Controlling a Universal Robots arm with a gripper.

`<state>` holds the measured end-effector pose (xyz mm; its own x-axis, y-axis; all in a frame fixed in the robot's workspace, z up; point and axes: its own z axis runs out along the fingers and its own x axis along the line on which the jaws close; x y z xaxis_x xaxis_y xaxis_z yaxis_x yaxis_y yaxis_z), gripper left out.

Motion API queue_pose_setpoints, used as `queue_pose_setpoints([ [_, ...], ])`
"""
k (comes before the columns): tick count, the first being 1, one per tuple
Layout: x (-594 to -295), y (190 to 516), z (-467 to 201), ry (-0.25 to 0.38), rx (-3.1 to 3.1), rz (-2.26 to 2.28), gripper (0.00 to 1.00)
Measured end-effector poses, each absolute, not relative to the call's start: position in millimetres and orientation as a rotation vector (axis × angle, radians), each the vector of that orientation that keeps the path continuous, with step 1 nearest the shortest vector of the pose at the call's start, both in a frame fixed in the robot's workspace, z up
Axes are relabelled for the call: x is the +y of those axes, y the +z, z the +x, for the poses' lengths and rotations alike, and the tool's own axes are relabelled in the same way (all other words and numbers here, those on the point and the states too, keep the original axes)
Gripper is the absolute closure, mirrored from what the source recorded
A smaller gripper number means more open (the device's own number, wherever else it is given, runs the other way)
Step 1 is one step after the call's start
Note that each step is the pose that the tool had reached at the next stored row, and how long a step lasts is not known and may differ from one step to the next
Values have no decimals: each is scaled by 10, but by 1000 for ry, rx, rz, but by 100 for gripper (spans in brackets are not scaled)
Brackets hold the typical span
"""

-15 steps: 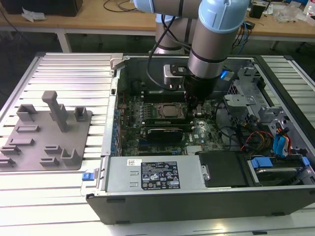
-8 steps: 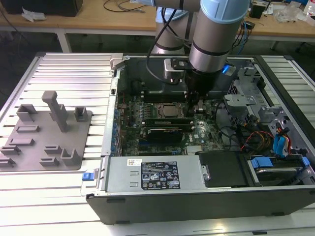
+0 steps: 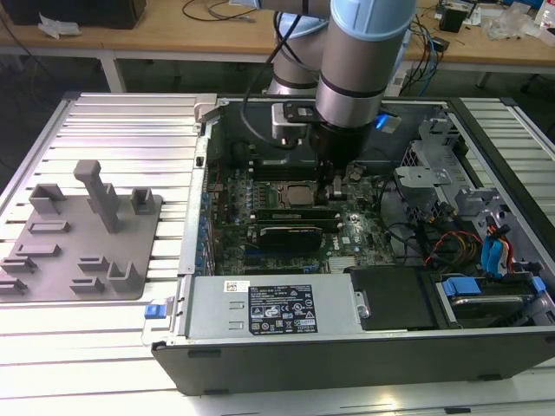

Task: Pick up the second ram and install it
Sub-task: 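Press down the second ram until it locks into place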

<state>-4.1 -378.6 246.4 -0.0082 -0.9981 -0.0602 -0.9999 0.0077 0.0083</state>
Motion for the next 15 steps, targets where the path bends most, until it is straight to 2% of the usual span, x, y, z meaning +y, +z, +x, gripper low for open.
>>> queue_pose_setpoints([
  [15,-3786,2452,-540,75,2203,-2186,92],
])
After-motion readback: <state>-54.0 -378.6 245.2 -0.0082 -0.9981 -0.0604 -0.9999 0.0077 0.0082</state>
